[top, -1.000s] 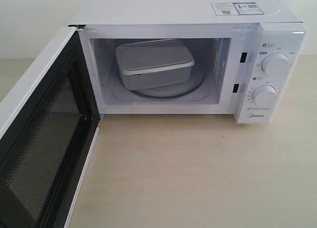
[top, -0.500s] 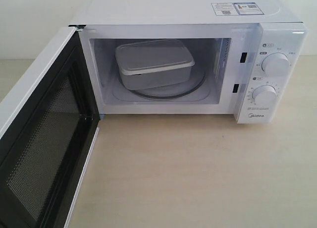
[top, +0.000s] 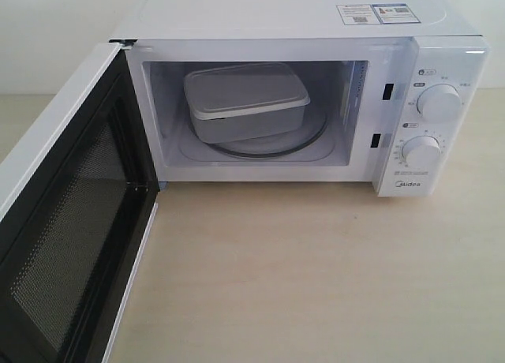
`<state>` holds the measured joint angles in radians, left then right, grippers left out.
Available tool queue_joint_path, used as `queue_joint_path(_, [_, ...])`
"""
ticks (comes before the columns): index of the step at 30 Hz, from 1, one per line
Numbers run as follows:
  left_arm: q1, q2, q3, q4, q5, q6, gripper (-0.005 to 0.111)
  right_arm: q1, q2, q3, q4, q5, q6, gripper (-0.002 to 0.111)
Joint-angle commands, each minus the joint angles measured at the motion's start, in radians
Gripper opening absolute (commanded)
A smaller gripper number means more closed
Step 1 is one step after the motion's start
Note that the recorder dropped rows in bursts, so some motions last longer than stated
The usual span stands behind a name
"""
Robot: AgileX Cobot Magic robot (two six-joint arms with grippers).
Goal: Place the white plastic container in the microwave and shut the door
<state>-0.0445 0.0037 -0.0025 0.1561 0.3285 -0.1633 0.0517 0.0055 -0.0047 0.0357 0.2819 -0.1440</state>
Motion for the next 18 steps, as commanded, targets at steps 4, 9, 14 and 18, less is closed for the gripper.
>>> queue_joint_path(4, [0.003,-0.004,0.002,-0.003,-0.013,-0.004,0.004,-0.002,-0.005,0.005,0.01,0.038,0.133,0.0])
queue_joint_path(9, [0.003,-0.004,0.002,-0.003,-0.013,-0.004,0.004,-0.002,-0.005,0.005,0.01,0.04,0.144,0.0])
queue_joint_path(14, [0.003,-0.004,0.002,-0.003,-0.013,-0.004,0.004,-0.002,-0.005,0.005,0.01,0.04,0.144,0.0])
queue_joint_path(18, [0.003,-0.004,0.002,-0.003,-0.013,-0.004,0.004,-0.002,-0.005,0.005,0.01,0.04,0.149,0.0])
